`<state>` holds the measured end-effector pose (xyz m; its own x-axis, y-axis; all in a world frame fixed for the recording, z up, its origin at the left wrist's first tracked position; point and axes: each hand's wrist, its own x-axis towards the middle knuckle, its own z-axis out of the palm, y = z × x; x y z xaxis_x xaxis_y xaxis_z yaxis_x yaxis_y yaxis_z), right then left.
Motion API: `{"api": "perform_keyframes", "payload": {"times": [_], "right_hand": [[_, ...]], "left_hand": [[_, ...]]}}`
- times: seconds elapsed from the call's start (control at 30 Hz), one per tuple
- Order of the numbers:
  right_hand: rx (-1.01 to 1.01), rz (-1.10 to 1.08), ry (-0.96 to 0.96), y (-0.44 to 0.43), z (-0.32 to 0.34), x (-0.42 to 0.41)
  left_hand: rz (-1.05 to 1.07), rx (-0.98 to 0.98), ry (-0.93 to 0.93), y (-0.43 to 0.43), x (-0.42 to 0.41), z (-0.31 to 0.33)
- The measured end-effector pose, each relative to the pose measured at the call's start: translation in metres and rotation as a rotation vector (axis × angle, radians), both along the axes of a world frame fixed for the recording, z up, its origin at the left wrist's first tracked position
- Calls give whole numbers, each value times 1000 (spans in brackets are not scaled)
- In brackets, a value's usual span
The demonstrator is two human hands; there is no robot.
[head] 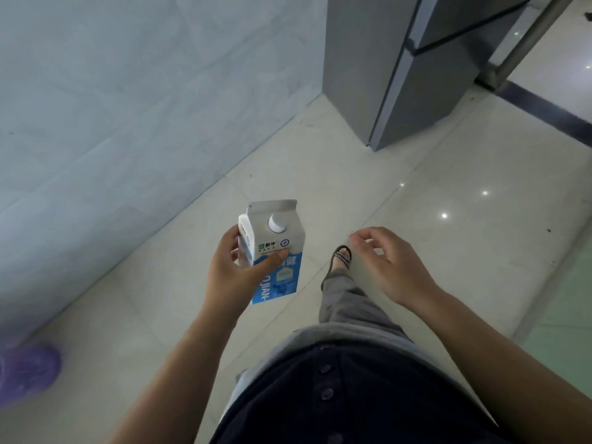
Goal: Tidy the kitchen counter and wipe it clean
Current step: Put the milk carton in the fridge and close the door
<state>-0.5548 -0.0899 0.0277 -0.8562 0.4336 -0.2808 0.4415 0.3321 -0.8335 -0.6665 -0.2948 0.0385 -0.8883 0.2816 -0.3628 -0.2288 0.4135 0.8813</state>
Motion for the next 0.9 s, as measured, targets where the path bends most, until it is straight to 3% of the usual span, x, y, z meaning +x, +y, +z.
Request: {"api": "perform_keyframes", "payload": {"times": [0.2,0.53,0.9], "right_hand": [[126,-84,98,129,17,-136],[456,-137,264,342,125,-348],[975,-548,634,516,212,-502]], "left_hand": [[-116,-5,70,144,-132,11],[-175,147,242,358,-349,92],[-402,347,368,560,-533,168]]}}
